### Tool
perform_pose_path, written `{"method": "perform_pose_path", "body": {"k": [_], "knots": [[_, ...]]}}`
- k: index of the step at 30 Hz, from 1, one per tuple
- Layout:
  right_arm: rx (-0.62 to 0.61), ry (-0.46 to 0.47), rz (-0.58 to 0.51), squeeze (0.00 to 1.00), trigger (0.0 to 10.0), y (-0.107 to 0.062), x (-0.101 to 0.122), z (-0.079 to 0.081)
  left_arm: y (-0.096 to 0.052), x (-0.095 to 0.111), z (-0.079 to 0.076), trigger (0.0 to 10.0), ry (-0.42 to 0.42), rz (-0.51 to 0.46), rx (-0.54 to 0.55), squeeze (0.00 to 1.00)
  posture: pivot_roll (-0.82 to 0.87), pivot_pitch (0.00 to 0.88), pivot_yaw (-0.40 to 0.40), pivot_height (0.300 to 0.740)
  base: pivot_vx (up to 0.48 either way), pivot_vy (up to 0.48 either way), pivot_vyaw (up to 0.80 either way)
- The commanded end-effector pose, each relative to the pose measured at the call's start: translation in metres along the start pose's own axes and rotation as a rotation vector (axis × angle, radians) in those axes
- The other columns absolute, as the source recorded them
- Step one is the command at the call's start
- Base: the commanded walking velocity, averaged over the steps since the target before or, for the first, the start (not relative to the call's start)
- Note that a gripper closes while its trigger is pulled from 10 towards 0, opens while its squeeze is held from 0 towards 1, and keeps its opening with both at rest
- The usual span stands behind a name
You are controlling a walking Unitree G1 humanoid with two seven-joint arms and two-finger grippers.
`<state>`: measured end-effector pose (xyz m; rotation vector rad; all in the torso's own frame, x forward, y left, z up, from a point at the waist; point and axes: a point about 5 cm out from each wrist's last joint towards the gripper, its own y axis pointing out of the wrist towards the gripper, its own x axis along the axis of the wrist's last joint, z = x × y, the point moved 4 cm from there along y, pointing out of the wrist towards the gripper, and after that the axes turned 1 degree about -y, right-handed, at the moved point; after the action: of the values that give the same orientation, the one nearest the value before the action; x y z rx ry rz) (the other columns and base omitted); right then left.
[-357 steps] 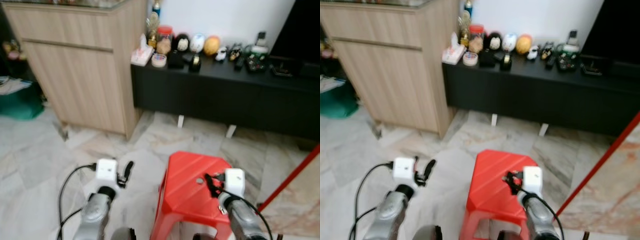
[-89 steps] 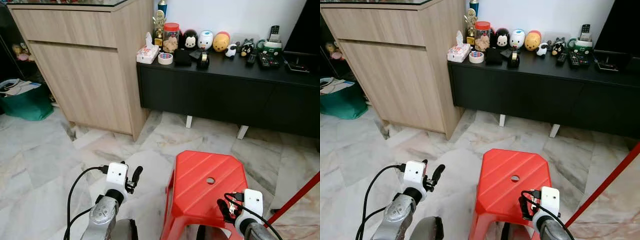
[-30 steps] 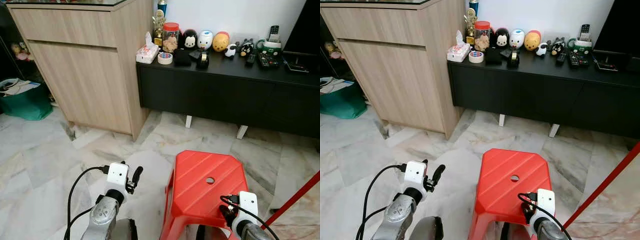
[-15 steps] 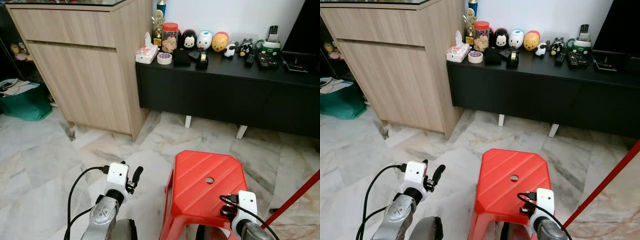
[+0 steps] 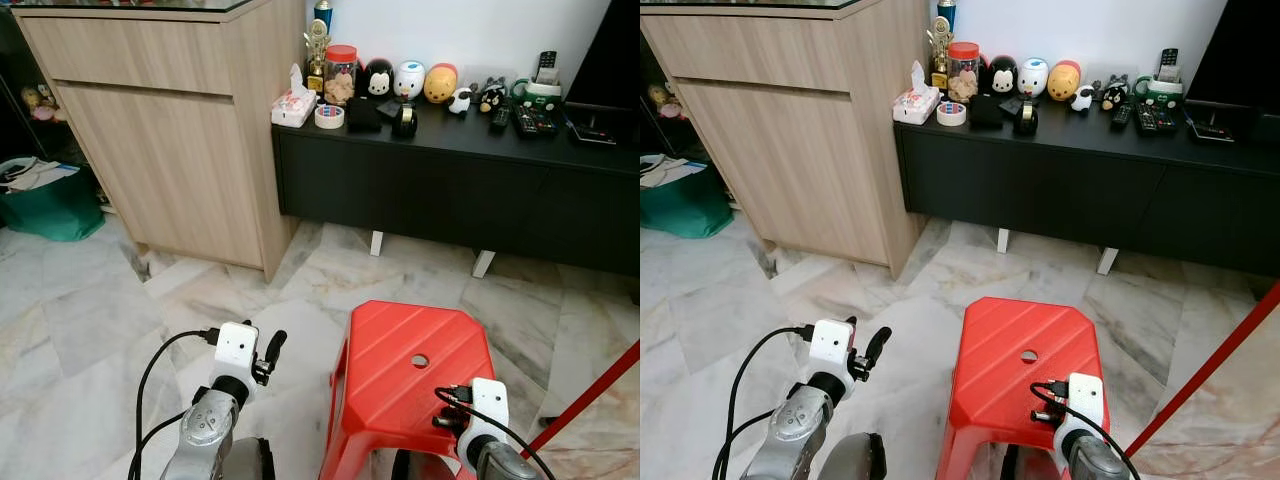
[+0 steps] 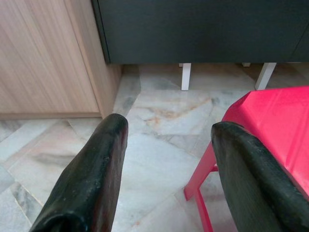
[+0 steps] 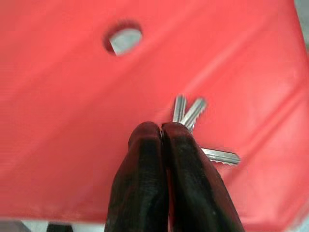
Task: Hang keys on a hook
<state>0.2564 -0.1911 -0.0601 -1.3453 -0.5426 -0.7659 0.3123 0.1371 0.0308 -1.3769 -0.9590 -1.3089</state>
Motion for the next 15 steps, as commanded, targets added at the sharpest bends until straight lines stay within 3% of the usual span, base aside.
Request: {"method": "perform_pose_path", "body": {"k": [1, 8, 9, 10, 15], "knots": [[0.023, 0.025, -0.091, 0.0, 0.0, 0.0, 0.021, 0.004, 0.0, -0.003, 0.002, 10.0, -0.004, 0.015, 0.002, 0.0, 0.02, 0.0, -0.033, 0.603, 0.0, 0.0, 0.0], [0.038, 0.023, -0.219, 0.0, 0.0, -0.005, 0.046, 0.011, 0.001, -0.004, 0.002, 10.0, -0.007, 0.018, 0.004, 0.0, 0.02, 0.0, -0.033, 0.603, 0.0, 0.0, 0.0], [0.039, 0.006, -0.233, 0.0, 2.1, -0.006, 0.05, 0.012, 0.001, -0.004, 0.002, 10.0, -0.008, 0.018, 0.004, 0.0, 0.02, 0.0, -0.033, 0.603, 0.0, 0.0, 0.0], [0.045, -0.008, -0.25, 0.0, 10.0, -0.007, 0.053, 0.014, 0.001, -0.004, 0.002, 10.0, -0.009, 0.018, 0.005, 0.0, 0.02, 0.0, -0.033, 0.603, 0.0, 0.0, 0.0], [0.051, -0.013, -0.282, 0.0, 10.0, -0.01, 0.059, 0.016, 0.001, -0.004, 0.002, 10.0, -0.009, 0.018, 0.005, 0.0, 0.02, 0.0, -0.032, 0.603, 0.0, 0.0, 0.0]]}}
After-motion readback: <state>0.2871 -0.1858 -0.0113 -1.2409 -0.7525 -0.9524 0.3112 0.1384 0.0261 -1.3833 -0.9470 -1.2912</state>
